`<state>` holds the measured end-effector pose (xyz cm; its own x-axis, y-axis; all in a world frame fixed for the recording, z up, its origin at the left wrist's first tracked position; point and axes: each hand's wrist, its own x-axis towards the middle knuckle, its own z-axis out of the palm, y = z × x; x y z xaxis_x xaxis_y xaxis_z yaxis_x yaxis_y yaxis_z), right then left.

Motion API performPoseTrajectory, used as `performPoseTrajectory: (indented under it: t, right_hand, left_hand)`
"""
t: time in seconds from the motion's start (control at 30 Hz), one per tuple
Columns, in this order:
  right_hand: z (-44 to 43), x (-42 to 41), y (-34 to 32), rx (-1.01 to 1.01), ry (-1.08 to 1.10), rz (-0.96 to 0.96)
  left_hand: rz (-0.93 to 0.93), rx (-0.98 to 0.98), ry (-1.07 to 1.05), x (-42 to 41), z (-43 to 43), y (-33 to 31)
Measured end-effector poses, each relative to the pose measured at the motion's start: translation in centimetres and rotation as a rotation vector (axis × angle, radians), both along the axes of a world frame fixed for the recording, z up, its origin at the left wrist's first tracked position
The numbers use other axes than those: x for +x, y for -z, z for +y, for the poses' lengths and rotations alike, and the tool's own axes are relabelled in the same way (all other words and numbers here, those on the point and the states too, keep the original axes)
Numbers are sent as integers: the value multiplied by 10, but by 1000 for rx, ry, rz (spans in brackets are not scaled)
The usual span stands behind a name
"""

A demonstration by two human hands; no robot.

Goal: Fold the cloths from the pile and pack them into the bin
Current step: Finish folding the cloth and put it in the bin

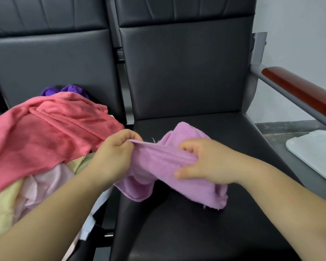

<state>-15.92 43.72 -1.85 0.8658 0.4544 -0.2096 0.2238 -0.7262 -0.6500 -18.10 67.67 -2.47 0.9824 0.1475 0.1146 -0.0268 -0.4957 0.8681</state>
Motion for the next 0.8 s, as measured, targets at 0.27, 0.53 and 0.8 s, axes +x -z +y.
performPoseTrajectory:
  t: [0.27, 0.53, 0.8]
  right_hand:
    - [-2, 7, -15, 767, 237, 260]
    - [-4, 12, 1, -241, -11, -144]
    - [-9, 1, -16, 244, -22, 270]
  left_hand:
    - [164, 473, 393, -6, 10, 9]
    - [155, -288, 351, -6, 6, -12]
    - [62, -137, 297, -4, 7, -9]
